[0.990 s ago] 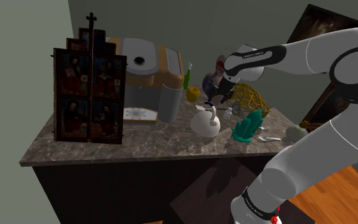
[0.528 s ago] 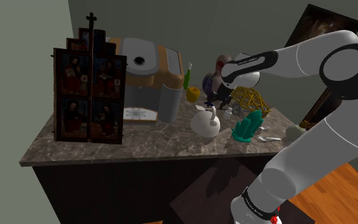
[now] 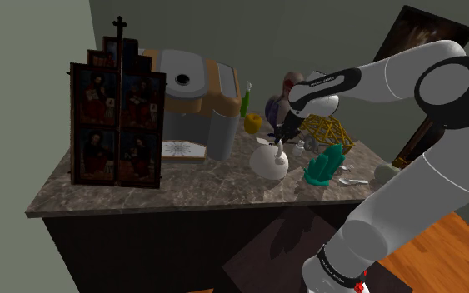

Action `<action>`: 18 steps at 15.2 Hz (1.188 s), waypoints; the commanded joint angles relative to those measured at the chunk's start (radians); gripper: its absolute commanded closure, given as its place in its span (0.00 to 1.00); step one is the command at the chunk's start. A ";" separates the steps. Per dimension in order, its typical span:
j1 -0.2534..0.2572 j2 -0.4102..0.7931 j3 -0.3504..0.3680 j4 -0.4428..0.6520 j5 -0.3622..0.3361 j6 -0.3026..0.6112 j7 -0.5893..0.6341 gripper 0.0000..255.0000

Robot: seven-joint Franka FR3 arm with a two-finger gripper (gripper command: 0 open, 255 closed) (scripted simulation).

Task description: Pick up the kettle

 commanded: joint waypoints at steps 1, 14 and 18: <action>0.000 0.001 0.000 0.000 0.000 0.000 0.000 1.00; -0.009 -0.073 0.015 0.070 -0.046 -0.136 0.046 1.00; -0.011 -0.094 0.021 0.105 -0.057 -0.190 0.060 1.00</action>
